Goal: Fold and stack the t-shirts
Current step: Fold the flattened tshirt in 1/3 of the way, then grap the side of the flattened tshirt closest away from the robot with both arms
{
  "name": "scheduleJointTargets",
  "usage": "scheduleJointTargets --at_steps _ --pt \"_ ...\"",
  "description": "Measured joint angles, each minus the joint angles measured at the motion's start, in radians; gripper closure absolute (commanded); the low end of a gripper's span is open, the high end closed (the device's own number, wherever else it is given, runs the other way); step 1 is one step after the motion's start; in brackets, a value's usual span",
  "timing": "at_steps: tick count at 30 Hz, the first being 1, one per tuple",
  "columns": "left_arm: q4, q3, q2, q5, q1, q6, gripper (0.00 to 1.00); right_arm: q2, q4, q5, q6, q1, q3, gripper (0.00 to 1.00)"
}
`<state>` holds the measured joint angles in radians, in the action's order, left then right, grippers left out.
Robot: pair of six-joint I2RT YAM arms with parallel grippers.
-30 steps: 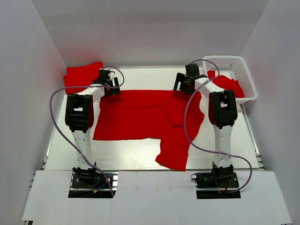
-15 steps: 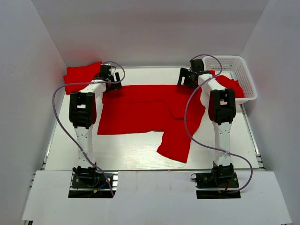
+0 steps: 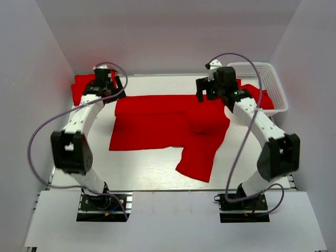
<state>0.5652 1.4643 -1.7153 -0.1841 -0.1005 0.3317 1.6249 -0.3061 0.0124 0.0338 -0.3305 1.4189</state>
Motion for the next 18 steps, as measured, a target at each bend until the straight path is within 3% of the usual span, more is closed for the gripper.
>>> scheduleJointTargets --at_steps 6,11,15,17,18 --pt "0.169 -0.257 0.318 -0.067 0.01 0.216 0.0 -0.177 -0.036 -0.099 -0.017 -0.128 -0.252 0.1" --pt "0.226 -0.552 0.37 -0.058 0.011 0.329 0.0 -0.261 -0.12 -0.137 -0.088 -0.19 -0.415 0.1" --pt "0.241 -0.681 0.402 -0.038 0.011 0.38 0.0 -0.331 -0.144 -0.138 -0.133 -0.224 -0.47 0.1" --pt "0.228 -0.7 0.424 -0.042 0.011 0.405 0.05 -0.348 -0.148 -0.142 -0.152 -0.241 -0.481 0.1" --pt "0.221 -0.702 0.43 -0.046 0.011 0.416 0.13 -0.352 -0.15 -0.143 -0.159 -0.249 -0.487 0.1"
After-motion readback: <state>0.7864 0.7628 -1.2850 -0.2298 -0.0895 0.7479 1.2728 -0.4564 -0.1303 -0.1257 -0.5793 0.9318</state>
